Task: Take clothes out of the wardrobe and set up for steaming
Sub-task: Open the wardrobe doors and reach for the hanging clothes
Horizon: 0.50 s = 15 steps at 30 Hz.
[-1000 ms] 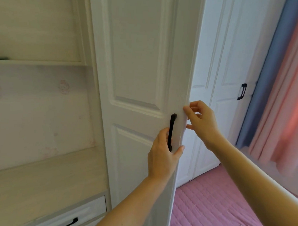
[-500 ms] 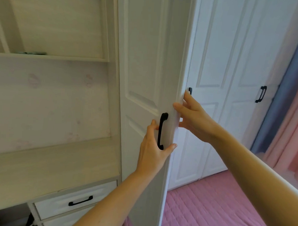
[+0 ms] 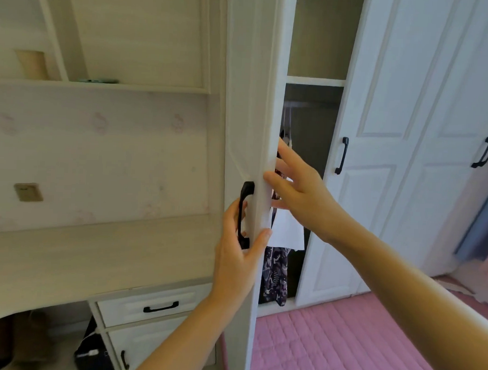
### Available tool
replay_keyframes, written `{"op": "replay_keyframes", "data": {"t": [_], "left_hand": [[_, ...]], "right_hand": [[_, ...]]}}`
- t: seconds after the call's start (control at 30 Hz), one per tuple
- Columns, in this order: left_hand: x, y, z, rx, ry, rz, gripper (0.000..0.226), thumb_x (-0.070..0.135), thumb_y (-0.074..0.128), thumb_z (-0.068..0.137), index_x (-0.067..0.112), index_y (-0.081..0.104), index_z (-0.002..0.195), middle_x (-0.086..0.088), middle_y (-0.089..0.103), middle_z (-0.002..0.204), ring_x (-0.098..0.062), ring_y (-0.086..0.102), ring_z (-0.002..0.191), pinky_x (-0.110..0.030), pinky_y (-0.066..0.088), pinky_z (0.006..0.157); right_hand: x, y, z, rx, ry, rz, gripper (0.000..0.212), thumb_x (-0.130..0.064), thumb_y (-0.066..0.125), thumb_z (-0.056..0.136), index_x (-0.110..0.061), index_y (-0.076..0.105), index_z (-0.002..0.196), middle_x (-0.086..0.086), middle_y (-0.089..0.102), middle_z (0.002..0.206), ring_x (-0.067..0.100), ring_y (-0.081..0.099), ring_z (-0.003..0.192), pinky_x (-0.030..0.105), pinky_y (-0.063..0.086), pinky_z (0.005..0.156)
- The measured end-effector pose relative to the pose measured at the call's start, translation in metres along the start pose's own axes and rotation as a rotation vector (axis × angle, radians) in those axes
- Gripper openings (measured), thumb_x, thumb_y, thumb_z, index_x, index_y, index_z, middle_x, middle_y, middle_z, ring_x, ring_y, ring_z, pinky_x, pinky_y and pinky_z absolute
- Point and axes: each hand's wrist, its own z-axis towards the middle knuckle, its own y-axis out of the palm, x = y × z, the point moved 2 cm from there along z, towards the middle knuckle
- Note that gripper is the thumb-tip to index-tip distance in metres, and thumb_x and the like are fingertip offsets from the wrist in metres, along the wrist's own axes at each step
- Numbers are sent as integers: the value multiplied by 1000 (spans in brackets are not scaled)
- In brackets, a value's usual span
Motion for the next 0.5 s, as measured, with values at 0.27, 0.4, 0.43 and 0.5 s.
{"op": "replay_keyframes", "data": {"t": [0.27,0.4,0.43,0.5], "left_hand": [[-4,-44,-2,132,20,-28,60,29,55,92,35,26,144,48,43,126,16,45,120,-4,38,92],[-8,-49,-1,134,40,-3,62,35,54,92,33,25,147,48,43,126,13,47,120,-6,41,91],[-7,-48,-1,132,40,-8,62,36,55,91,35,25,146,46,44,126,10,49,121,-8,42,91],[-7,-45,-2,132,44,-9,61,36,56,91,39,26,144,43,46,127,5,50,122,-8,43,90]], "right_hand": [[-4,59,13,25,-123,-139,69,-30,49,97,-46,5,148,-14,26,154,12,38,136,44,41,108],[0,70,14,100,-144,-142,68,-27,49,98,-43,7,149,-16,25,155,9,31,140,44,33,113],[2,69,14,104,-141,-120,68,-28,49,97,-45,8,149,-16,26,155,9,31,140,47,35,112],[5,65,13,104,-120,-98,66,-32,49,96,-51,10,146,-18,28,154,10,36,137,50,39,108]]}}
